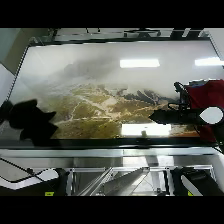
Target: Fold the shirts.
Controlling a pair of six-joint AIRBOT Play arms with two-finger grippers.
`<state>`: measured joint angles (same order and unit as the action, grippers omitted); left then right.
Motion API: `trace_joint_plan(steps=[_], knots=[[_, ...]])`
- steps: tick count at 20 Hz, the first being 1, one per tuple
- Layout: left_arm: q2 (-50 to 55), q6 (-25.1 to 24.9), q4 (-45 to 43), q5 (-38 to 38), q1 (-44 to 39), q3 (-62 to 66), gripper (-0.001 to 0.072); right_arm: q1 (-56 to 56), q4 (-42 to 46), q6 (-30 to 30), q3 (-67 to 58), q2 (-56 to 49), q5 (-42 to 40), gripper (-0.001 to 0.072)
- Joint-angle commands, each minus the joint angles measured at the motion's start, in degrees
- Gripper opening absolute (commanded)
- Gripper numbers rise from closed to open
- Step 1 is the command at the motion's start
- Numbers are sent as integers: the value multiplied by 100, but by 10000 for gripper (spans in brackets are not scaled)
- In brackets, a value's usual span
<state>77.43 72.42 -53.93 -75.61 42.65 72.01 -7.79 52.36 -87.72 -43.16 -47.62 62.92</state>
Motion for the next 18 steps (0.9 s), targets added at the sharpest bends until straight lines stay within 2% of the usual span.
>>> trace_joint_plan(steps=[1,4,6,10,11,12,13,14,16,18], knots=[[-603,-555,2658,-472,-1598,92,20,22,-52,144,2,-2,4,14],[-699,-551,2647,-98,-3198,-229,20,20,31,249,2,-2,9,15],[-601,-555,2643,422,-3980,-485,20,20,74,251,2,-2,9,15],[181,-605,2426,774,-4817,-621,21,20,522,247,2,-2,2,22],[424,-664,2341,782,-4962,-619,220,20,627,247,2,-2,-11,25],[649,-664,2354,787,-5047,-612,405,20,730,245,2,-2,-79,174],[861,-662,2350,715,-5073,-535,623,22,778,245,0,-2,-170,438],[1069,-649,2350,470,-5025,-365,715,59,809,247,-26,-2,-273,500],[1340,-511,2328,-295,-4756,44,713,345,807,251,-170,-37,-417,373],[1386,2,1996,-949,-4463,155,713,802,688,654,-382,-350,-345,357]])
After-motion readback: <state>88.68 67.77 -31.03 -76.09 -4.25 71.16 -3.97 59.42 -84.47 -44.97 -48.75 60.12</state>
